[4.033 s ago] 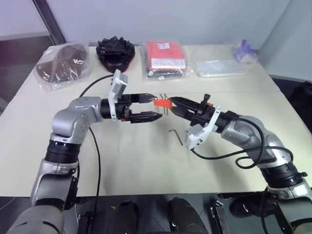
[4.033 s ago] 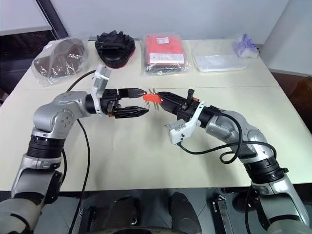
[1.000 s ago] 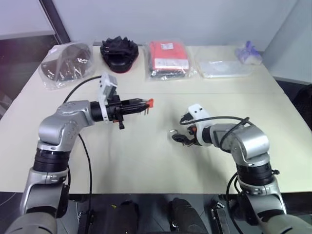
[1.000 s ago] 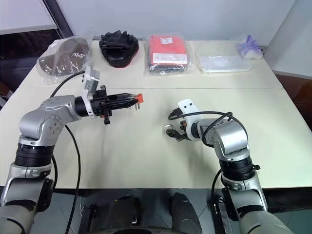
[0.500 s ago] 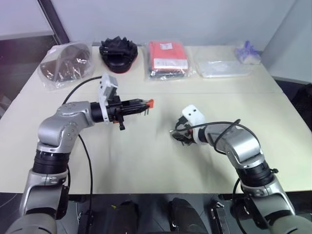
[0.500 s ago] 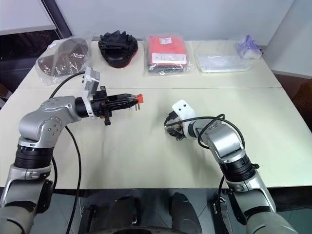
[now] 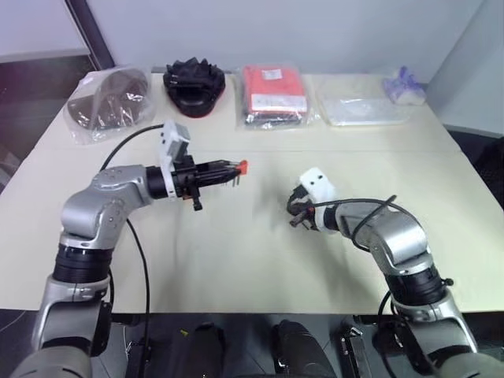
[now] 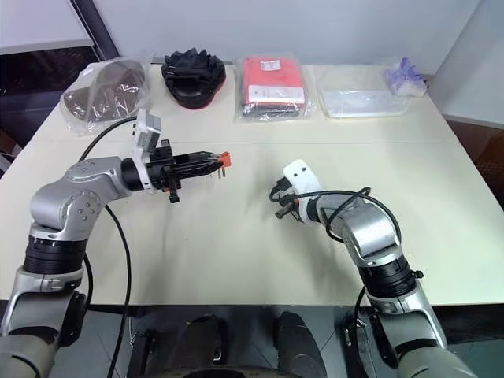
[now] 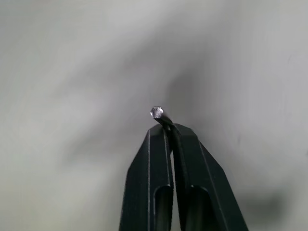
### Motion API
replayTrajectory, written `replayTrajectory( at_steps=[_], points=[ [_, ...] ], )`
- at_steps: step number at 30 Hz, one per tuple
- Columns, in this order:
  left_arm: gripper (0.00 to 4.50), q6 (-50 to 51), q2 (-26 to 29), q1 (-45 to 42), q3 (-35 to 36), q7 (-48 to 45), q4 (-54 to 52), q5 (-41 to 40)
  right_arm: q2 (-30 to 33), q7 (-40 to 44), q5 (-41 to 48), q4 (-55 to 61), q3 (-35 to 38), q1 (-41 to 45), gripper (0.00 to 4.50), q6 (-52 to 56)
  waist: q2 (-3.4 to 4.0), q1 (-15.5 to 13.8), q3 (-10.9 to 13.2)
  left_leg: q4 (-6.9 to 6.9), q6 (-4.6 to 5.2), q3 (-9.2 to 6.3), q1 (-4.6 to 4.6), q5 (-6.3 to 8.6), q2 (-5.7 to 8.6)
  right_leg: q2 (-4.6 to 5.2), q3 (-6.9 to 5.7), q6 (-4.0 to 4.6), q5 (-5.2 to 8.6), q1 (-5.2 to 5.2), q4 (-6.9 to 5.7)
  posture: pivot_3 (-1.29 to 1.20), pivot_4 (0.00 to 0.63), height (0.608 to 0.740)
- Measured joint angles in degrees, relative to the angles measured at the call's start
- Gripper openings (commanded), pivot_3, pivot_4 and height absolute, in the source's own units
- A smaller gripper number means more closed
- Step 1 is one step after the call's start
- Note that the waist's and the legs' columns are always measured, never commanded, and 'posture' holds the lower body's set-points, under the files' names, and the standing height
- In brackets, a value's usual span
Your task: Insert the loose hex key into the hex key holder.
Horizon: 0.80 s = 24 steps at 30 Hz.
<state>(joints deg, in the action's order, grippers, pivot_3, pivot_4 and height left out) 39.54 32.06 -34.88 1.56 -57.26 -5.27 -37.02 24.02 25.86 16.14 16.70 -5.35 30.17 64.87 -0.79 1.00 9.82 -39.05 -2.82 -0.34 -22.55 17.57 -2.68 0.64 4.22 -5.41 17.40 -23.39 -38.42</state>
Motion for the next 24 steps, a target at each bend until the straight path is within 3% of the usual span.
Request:
replayTrajectory(
  at_steps=[5, 9, 12, 17, 24],
  points=[
    [0.06, -0.3, -3.0, -1.0, -1.1, 0.0, 0.6, 0.3, -7.3, -4.6, 2.0, 3.0, 12.1, 6.1, 0.08, -17.6, 0.01, 0.1, 0.0, 0.02, 0.00, 0.00, 0.00, 0.00, -0.02, -0.02, -0.01, -0.01, 0.00, -0.02, -0.02, 0.00, 0.150, 0.740],
    [0.06, -1.4, -5.1, -3.5, -2.5, -0.1, 3.2, 1.0, -15.7, -7.3, 11.6, 4.7, 21.1, 13.5, 0.08, -25.1, 0.01, 0.1, 0.0, 0.11, -0.01, -0.03, 0.02, 0.00, -0.04, -0.01, -0.06, 0.00, -0.01, -0.04, -0.05, 0.00, 0.150, 0.740],
    [0.06, -2.2, -6.1, -5.1, -2.9, -0.3, 5.7, 1.5, -20.1, -8.6, 16.8, 4.9, 23.6, 14.5, 0.08, -29.4, 0.02, 0.1, 0.0, 0.12, -0.01, -0.02, 0.02, -0.01, -0.03, 0.03, -0.05, 0.00, -0.01, -0.04, -0.05, 0.00, 0.150, 0.740],
    [0.06, -2.6, -8.0, -8.2, -2.9, -0.2, 9.7, 1.5, -22.7, -9.2, 17.1, 4.9, 20.2, 12.3, 0.08, -35.6, 0.02, 0.2, 0.0, 0.09, -0.01, 0.00, 0.02, -0.01, -0.01, 0.04, -0.01, 0.00, -0.01, -0.04, -0.04, 0.00, 0.150, 0.740],
    [0.06, -1.2, -10.3, -12.4, -2.6, 0.0, 11.8, 1.1, -23.3, -8.9, 8.4, 1.8, 10.1, 5.0, 0.08, -45.7, 0.03, 0.3, 0.0, 0.10, -0.02, 0.01, 0.02, -0.01, -0.02, 0.01, 0.01, 0.00, -0.01, -0.06, -0.04, 0.00, 0.150, 0.740]
  ],
)
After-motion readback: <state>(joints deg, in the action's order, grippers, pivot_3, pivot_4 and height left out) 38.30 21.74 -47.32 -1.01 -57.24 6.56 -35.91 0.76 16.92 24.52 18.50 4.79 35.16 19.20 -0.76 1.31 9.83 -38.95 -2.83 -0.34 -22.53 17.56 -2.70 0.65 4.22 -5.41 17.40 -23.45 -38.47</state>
